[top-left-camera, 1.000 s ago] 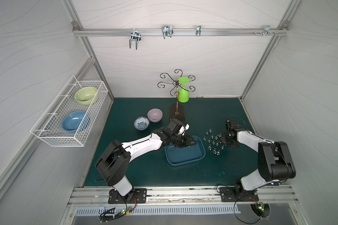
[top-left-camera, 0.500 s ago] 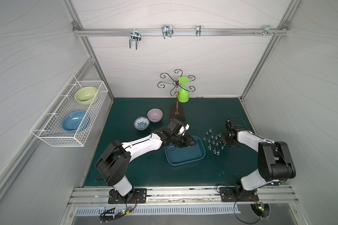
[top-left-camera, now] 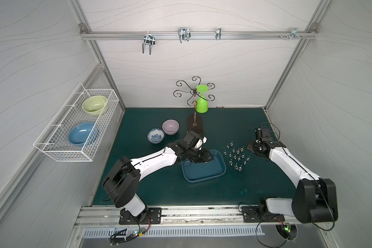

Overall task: Take out the wing nut from the storage box
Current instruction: Place the wing nut at the center of the board, then reset both arms

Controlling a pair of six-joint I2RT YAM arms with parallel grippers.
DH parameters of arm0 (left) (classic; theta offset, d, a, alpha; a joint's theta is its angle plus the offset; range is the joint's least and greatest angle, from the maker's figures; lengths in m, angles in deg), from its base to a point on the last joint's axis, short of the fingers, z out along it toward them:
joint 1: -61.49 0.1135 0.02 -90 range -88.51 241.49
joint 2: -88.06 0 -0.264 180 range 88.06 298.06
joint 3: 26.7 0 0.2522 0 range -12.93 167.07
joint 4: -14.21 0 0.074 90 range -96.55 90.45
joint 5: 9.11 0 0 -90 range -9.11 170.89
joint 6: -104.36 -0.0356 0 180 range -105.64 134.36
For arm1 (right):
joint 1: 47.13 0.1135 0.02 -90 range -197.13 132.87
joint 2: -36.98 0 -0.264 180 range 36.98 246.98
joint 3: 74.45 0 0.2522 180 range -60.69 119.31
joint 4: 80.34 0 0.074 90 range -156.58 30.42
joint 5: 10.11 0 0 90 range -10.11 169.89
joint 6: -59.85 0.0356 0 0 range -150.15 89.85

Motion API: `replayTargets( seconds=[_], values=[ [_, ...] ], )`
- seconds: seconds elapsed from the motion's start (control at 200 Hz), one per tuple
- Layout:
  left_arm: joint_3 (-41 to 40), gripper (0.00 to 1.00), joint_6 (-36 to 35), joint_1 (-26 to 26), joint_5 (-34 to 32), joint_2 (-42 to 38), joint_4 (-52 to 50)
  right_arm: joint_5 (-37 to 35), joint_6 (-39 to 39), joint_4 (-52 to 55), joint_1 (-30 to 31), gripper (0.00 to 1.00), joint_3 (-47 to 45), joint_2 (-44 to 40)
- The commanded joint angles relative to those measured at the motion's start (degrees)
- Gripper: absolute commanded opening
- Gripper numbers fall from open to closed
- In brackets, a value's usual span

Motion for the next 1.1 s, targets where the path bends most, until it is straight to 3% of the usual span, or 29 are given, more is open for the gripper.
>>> replayTargets(
  seconds=[0.0,0.18,0.27,0.38,0.395,0.41,0.425,0.63,0.785,0.8,0.815,0.825,0.95,1.035,1.095],
  values=[
    [2.91,0.52,-2.33,0.83,-2.38,-2.66,-1.37,1.35,-0.76,2.62,-0.26,0.37,0.68,-3.28],
    [2.7,0.52,-3.45,2.38,-5.01,-5.11,-3.75,5.61,-0.94,1.86,-0.19,0.42,2.09,-4.36],
    [2.34,0.52,-4.28,2.96,-7.0,-6.77,-4.94,6.77,-1.26,0.95,-0.11,0.52,2.65,-4.2],
    [2.37,0.53,-6.0,3.67,-10.56,-8.85,-7.44,7.23,-2.21,0.3,-0.02,0.72,4.05,-3.54],
    [2.49,0.53,-6.43,3.78,-11.33,-9.1,-8.03,7.22,-2.31,0.28,-0.01,0.8,4.22,-3.53],
    [2.75,0.53,-6.93,3.73,-12.03,-9.36,-8.76,7.25,-2.36,0.19,-0.08,0.96,4.47,-3.4],
    [2.99,0.54,-7.47,3.72,-13.0,-9.6,-9.52,7.24,-2.33,0.01,-0.01,0.99,4.69,-3.35],
    [7.57,0.73,-13.93,3.54,-40.76,-14.07,-18.81,3.2,-5.32,-4.22,3.61,0.99,10.12,-2.27],
    [7.99,0.73,-15.61,3.45,-61.68,-17.93,-17.78,-2.67,-15.7,-6.91,10.24,0.99,18.24,-0.4],
    [8.02,0.77,-15.98,3.45,-63.14,-18.18,-17.54,-2.65,-16.83,-7.08,10.74,0.99,19.05,0.11],
    [7.96,0.93,-16.44,3.45,-64.57,-18.39,-17.3,-2.72,-17.63,-7.28,11.07,0.99,19.78,0.31],
    [7.97,0.98,-16.83,3.45,-65.32,-18.52,-17.0,-2.69,-17.9,-7.38,11.21,0.99,20.18,0.68],
    [7.34,1.0,-18.85,3.73,-79.04,-18.17,-15.3,3.12,-20.8,-6.26,11.73,0.99,24.81,5.57],
    [5.17,1.0,-24.37,4.5,-81.2,-17.97,-10.05,5.55,-21.9,-1.87,11.74,0.99,28.55,10.9],
    [1.99,1.0,-32.21,6.01,-76.05,-18.34,-2.04,6.58,-23.31,0.74,11.56,0.99,31.05,13.71]
  ],
)
